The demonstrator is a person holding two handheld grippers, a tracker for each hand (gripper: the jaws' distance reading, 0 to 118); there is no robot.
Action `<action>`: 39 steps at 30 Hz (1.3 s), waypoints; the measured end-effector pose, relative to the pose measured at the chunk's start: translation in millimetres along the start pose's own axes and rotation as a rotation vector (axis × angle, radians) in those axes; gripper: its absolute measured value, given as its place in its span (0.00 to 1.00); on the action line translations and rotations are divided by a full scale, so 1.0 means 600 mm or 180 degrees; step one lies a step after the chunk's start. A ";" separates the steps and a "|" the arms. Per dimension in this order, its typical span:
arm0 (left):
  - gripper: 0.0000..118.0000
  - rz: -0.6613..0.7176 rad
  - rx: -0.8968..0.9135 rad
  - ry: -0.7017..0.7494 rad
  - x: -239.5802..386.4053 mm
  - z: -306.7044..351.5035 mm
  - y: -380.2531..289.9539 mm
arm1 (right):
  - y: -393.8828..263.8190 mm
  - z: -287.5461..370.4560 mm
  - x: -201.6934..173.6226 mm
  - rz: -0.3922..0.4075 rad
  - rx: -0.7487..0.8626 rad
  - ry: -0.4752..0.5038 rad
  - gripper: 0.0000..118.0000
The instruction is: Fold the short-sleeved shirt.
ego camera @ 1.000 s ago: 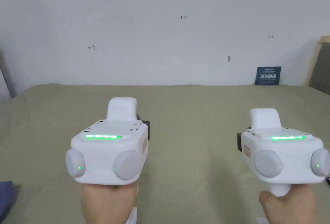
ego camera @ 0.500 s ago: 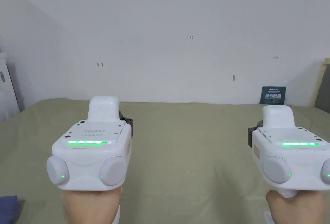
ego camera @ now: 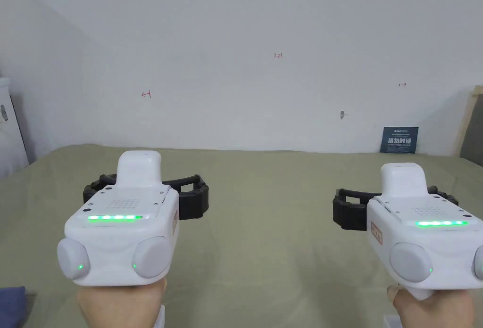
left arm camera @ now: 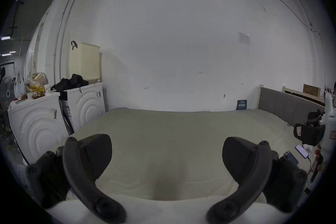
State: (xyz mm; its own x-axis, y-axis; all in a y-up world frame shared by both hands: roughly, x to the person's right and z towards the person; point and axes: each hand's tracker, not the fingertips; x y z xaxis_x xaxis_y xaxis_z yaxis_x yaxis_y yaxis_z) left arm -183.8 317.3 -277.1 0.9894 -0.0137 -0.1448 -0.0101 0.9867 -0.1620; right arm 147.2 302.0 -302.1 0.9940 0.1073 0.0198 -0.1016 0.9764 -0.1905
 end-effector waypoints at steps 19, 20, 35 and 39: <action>1.00 -0.0011 -0.0049 0.0008 0.006 0.005 -0.021 | -0.008 0.006 -0.008 -0.0146 0.0070 0.0053 1.00; 1.00 -0.0008 -0.0059 -0.0002 0.007 0.004 -0.021 | -0.008 0.006 -0.009 -0.0155 0.0057 0.0041 1.00; 1.00 0.0048 -0.0060 -0.0076 0.007 0.006 -0.034 | -0.020 0.005 0.010 -0.0507 0.0028 0.0056 1.00; 1.00 0.0013 -0.0074 -0.0046 0.005 0.004 -0.034 | -0.014 0.005 0.015 -0.0537 0.0018 0.0141 1.00</action>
State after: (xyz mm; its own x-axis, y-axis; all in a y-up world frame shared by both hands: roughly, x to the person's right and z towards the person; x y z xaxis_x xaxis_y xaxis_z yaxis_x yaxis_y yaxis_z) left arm -180.2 297.7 -271.9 0.9913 -0.0071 -0.1314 -0.0174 0.9828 -0.1841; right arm 156.6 295.0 -297.5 0.9978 -0.0664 0.0076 0.0667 0.9809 -0.1827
